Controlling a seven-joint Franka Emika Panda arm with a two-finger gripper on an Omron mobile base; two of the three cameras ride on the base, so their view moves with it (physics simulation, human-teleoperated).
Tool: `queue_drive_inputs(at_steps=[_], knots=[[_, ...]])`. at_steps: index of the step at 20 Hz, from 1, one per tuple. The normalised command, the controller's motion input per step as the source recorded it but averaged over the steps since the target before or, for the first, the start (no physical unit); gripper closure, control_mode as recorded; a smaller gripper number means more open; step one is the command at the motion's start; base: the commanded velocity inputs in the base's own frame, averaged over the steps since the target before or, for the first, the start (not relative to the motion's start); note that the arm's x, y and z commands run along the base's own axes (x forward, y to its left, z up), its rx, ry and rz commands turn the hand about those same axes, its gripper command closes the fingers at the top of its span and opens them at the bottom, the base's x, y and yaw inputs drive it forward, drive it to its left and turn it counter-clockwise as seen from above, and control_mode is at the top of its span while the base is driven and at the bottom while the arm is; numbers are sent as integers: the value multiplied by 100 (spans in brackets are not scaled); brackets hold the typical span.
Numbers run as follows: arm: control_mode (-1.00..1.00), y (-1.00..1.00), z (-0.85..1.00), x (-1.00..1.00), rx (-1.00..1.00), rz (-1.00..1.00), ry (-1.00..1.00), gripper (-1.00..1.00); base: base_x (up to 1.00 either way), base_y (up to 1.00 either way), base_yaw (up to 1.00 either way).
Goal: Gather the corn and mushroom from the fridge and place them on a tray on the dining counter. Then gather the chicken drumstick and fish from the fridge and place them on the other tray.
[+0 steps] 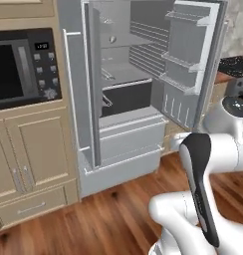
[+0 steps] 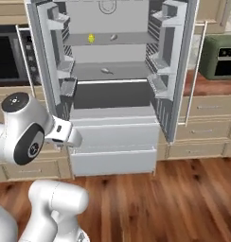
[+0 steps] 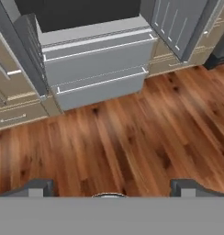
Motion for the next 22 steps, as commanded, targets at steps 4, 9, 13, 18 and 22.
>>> queue_drive_inputs(at_steps=[4,9,13,18,22], knots=[[100,0,0,0,0,0,0,-100,33,-89,59],[100,0,0,0,0,0,0,-100,-27,-91,21],[100,0,0,0,0,0,0,-100,-3,-17,10],[100,0,0,0,0,0,0,-100,14,0,24],[100,0,0,0,0,0,0,-100,27,-13,33]])
